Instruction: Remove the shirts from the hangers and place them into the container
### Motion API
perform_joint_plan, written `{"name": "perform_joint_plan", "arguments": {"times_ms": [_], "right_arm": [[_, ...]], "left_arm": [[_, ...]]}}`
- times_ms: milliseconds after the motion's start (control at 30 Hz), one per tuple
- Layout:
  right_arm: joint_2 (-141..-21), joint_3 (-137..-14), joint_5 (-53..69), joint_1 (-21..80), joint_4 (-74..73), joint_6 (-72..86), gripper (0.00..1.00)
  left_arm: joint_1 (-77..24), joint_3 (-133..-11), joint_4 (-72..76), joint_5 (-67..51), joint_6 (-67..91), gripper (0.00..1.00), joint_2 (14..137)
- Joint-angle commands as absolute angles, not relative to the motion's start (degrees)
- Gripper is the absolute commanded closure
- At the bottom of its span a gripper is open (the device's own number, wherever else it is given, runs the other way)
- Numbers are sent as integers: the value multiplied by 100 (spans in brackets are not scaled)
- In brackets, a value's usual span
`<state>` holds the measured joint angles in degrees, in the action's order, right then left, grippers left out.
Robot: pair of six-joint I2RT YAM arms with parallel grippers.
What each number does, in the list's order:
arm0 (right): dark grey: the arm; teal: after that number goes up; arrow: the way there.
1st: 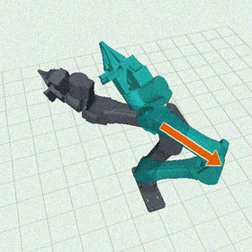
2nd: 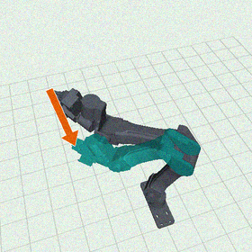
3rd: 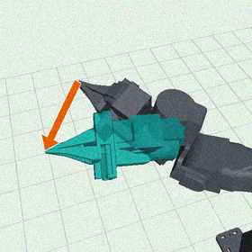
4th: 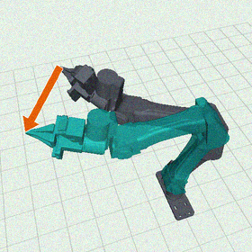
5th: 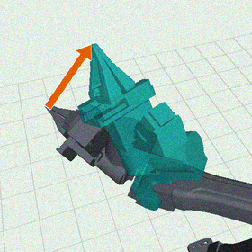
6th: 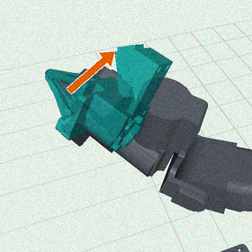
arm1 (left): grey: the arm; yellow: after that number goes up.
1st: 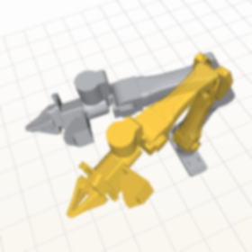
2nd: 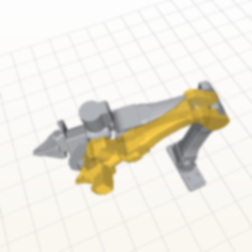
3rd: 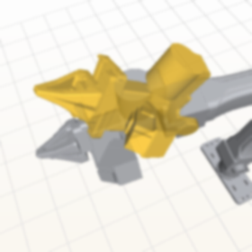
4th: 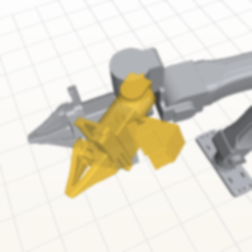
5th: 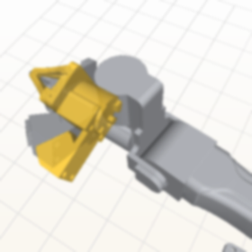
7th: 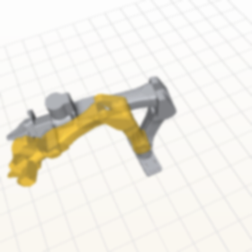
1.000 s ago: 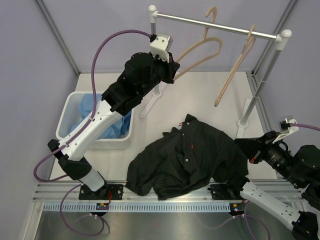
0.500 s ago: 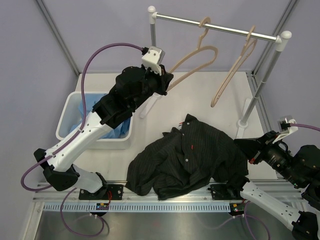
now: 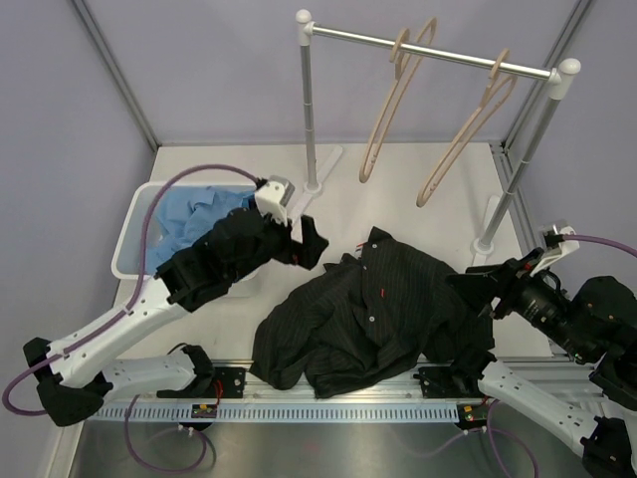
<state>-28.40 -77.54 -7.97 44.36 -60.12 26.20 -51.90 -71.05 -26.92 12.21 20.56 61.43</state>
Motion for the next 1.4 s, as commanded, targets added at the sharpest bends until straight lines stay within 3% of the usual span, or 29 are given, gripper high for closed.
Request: {"name": "perform_joint_plan", "arguments": {"times_ms": [0,200,333,633,867,967,1033,1367], "right_arm": [[-2979,-7743,-633,4421,-5626,2514,33],[-2874,-7453,-510,4430,-5458,2566,34],[-2734,-7374,-501,4430,-5528,2610,34],[-2452,-7383,-563,4430,-5757,2681,36],[-2364,-7400,-607,4421,-5897,2672,37],[-2356,-7383,-624,4421,-5906,2663,38],[-2364,-7374,-607,4421,-5880,2654,38],[-2452,-7348,-615,4430,-5792,2619,40]], "left_arm": [[-5666,-5771,-2744,887,2820,1,5994],[-6792,-4633,-1900,976,3664,1,6345],[-6908,-4245,-811,150,3876,1,6951],[-7084,-5167,-676,685,3771,1,9007],[-7032,-5634,-545,905,3788,2,9878],[-6865,-5616,-527,1107,3797,50,9940],[-6759,-5625,-720,1465,3806,100,9879],[-6049,-6555,-2064,3761,2085,100,7728]]}}
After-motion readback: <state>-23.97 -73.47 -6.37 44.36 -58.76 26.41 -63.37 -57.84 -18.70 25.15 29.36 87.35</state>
